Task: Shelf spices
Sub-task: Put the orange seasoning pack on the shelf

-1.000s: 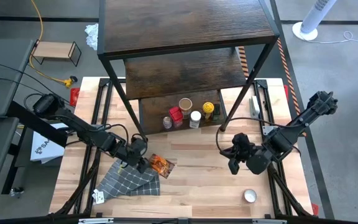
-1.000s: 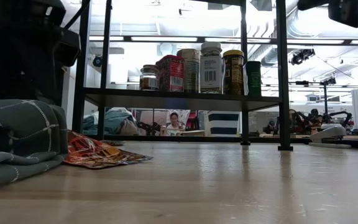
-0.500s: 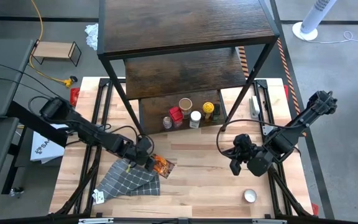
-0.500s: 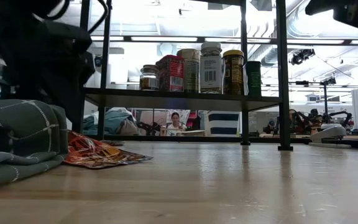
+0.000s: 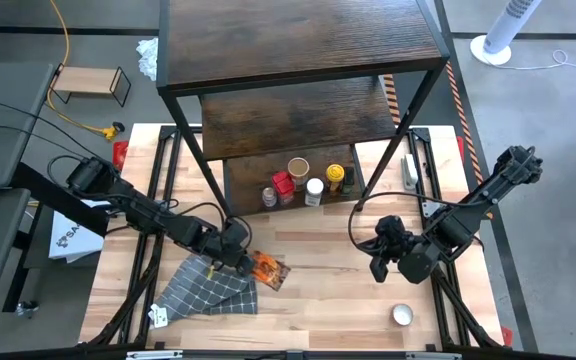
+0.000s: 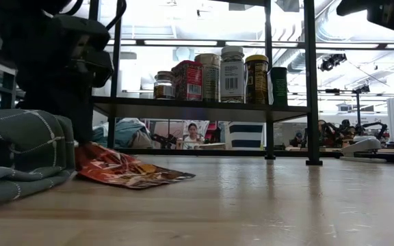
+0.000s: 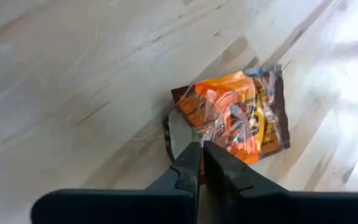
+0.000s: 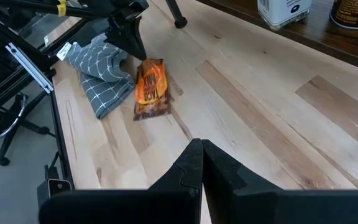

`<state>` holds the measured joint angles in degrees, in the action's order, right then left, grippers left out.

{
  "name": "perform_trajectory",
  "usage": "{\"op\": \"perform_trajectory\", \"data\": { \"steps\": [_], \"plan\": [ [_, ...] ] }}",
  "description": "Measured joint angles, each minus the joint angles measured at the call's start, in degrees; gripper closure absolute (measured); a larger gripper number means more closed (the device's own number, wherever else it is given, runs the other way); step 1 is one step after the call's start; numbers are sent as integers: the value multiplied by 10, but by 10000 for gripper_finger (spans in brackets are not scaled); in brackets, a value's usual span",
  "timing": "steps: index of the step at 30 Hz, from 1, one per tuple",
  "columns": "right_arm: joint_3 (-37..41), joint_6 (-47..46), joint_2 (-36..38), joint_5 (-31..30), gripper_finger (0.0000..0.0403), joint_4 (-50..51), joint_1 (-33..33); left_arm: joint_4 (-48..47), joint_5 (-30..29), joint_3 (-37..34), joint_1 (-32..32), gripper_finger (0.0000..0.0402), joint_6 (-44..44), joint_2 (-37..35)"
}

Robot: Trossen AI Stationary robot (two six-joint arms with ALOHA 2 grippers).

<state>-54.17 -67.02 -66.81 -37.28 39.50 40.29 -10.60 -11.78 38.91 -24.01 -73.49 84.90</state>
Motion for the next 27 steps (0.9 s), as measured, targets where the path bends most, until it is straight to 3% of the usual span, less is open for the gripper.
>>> {"op": "perform_trajectory", "data": {
  "steps": [8,13,17,27],
  "plan": [
    [0,0,0,19,403,-24,16,3,-17,28,0,401,37,-8],
    [0,0,0,20,403,-30,22,4,11,29,1,380,57,-8],
    [0,0,0,20,403,-29,22,-2,32,29,1,336,53,-8],
    [0,0,0,20,403,-25,21,-15,27,29,20,175,46,-8]
  ]
}}
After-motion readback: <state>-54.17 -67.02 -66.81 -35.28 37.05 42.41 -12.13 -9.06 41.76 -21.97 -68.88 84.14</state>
